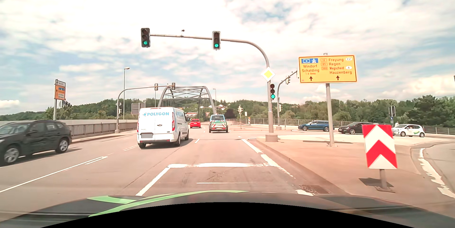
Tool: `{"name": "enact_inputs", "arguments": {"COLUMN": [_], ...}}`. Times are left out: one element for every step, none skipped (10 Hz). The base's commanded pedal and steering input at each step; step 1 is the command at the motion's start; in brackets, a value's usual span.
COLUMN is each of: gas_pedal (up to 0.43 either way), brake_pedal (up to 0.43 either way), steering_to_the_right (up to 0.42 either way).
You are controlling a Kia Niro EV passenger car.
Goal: Follow the waypoints while adhering to traffic rules and regulations
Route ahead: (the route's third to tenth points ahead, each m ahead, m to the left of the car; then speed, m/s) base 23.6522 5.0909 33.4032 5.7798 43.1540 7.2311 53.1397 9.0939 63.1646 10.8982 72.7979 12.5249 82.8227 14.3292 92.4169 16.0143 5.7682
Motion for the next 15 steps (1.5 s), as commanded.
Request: {"name": "enact_inputs", "arguments": {"gas_pedal": [0.287,0.287,0.287,0.287,0.268,0.268,0.268,0.268,0.268,0.260,0.248,0.248,0.248,0.248,0.248], "brake_pedal": [0.000,0.000,0.000,0.000,0.000,0.000,0.000,0.000,0.000,0.000,0.000,0.000,0.000,0.000,0.000], "steering_to_the_right": [-0.030,-0.029,-0.029,-0.028,-0.028,-0.027,-0.026,-0.023,-0.021,-0.019,-0.018,-0.017,-0.017,-0.012,-0.010]}}
